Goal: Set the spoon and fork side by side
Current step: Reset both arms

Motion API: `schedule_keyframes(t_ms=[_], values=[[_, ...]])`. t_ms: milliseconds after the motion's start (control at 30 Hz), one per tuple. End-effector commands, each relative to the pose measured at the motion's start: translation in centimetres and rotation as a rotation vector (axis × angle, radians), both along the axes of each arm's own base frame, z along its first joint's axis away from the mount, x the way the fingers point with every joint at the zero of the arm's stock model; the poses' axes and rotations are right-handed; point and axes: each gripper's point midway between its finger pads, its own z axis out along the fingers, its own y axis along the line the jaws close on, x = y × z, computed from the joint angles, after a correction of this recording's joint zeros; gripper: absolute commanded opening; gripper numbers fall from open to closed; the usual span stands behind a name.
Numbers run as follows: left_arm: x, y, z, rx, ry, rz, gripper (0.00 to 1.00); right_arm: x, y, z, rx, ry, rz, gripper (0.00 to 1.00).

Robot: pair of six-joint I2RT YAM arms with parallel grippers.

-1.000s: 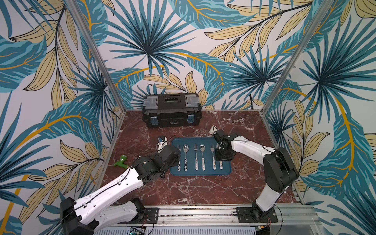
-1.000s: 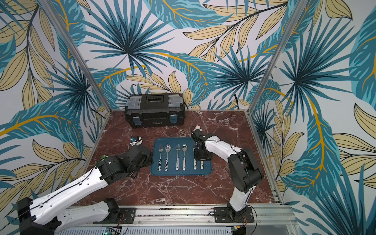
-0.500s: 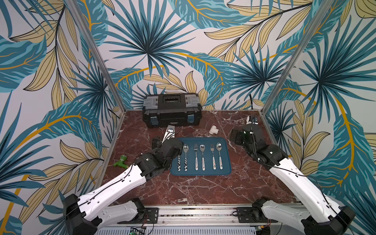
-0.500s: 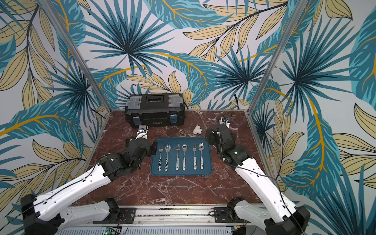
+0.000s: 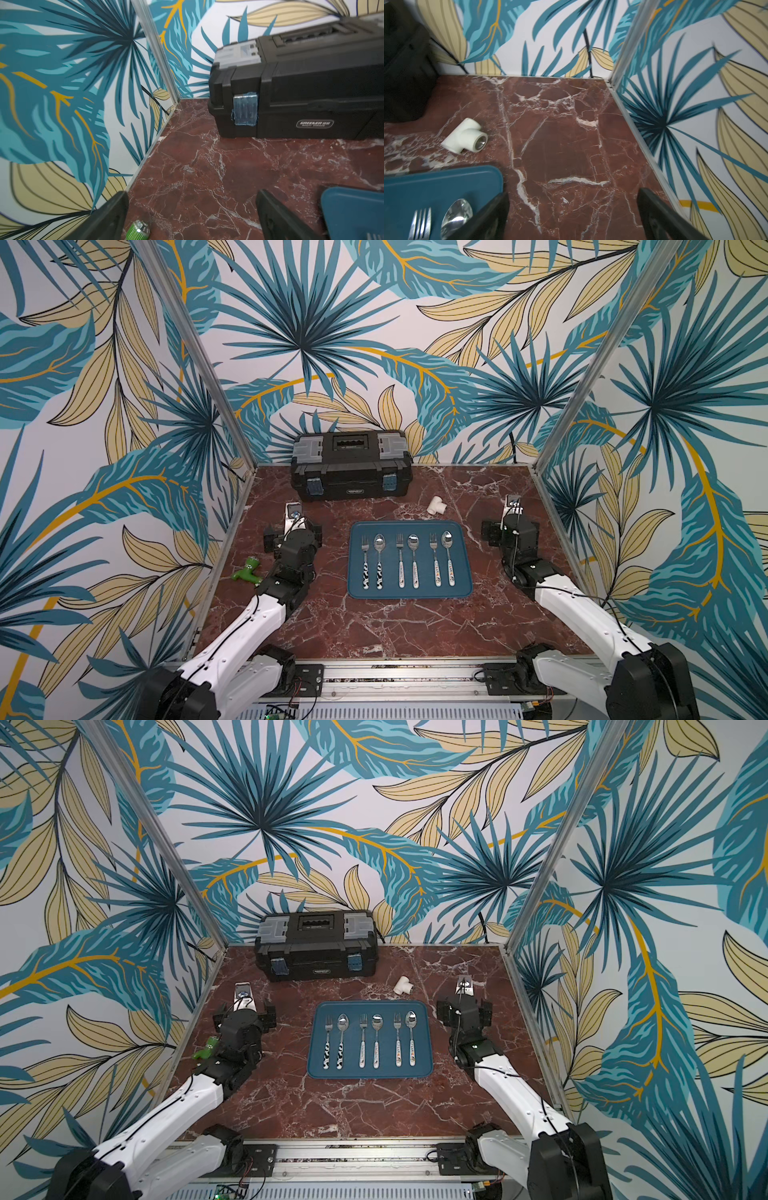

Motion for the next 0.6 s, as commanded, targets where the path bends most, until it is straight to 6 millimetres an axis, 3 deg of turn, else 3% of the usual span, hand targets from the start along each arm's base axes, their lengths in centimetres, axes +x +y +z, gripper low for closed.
schedule_keyframes(t_ms=[0,67,333,400,467,567], values=[[2.3,-0.5,-2.1,0.019,-0.004,-0.104,1.00,1.5,1.9,1.3,-0.013,-0.075,0.147,1.00],[2.8,0.5,-3.2,-0.033,-0.063,-0.043,1.00,1.7,2.3,0.7,-0.008,-0.056,0.178,0.99],[5.3,0.3,-7.8,-0.084,-0.038,-0.125,1.00,1.7,2.5,-0.1,0.024,-0.097,0.218,0.99],[5.5,0.8,-8.1,-0.101,-0.099,-0.136,1.00,1.6,1.6,-0.4,0.028,-0.099,0.189,1.00],[5.8,0.6,-8.4,-0.103,-0.049,-0.149,1.00,1.3,1.1,-1.3,0.015,-0.081,0.178,1.00],[5.8,0.7,-8.3,-0.106,-0.053,-0.146,1.00,1.2,1.0,-3.8,0.000,-0.046,0.194,0.99]])
